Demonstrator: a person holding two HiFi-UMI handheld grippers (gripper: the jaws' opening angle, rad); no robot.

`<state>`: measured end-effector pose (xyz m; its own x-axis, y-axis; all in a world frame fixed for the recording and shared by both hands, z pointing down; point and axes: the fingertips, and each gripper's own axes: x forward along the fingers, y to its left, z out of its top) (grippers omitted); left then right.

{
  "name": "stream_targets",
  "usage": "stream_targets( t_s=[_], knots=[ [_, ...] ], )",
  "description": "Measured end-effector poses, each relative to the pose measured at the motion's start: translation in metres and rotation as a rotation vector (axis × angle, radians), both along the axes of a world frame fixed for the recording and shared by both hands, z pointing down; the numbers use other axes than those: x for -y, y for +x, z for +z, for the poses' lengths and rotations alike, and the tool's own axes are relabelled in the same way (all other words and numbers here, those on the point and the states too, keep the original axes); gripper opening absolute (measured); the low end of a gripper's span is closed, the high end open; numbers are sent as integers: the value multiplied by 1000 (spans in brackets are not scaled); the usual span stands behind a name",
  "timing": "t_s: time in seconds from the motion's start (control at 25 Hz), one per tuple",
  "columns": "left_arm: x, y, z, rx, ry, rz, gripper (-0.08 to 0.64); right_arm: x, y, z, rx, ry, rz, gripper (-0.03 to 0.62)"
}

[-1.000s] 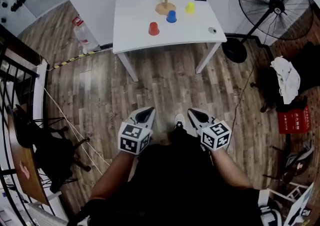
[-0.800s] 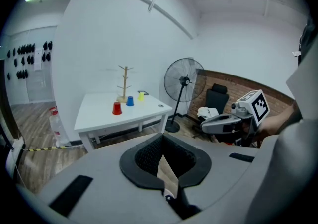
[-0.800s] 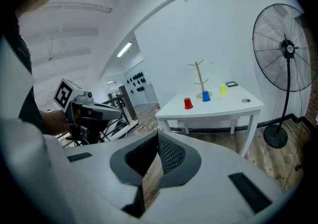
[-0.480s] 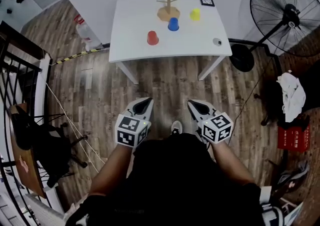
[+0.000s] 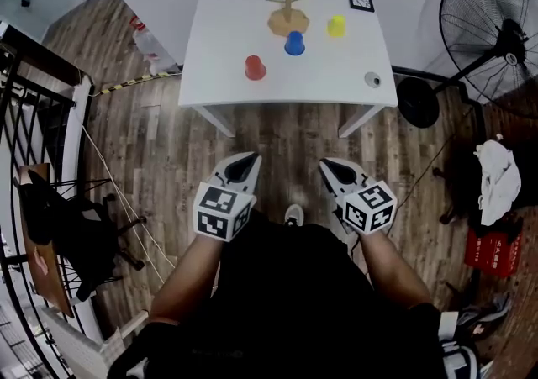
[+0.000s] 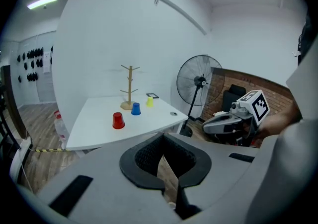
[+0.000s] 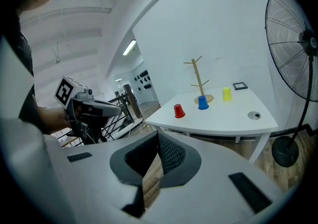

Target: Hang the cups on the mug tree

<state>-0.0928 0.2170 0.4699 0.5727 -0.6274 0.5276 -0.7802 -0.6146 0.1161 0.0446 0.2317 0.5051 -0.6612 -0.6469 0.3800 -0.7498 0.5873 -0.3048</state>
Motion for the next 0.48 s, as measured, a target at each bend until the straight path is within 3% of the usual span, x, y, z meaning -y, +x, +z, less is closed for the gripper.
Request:
stream_targets(
  t_s=[0.2, 0.48],
  knots=[
    [15, -2, 12, -13, -47, -32, 15, 16, 5, 6, 4, -18, 0, 6],
    [48, 5, 11, 1, -20, -11, 15, 41, 7, 8, 0, -16, 5, 6]
  ],
)
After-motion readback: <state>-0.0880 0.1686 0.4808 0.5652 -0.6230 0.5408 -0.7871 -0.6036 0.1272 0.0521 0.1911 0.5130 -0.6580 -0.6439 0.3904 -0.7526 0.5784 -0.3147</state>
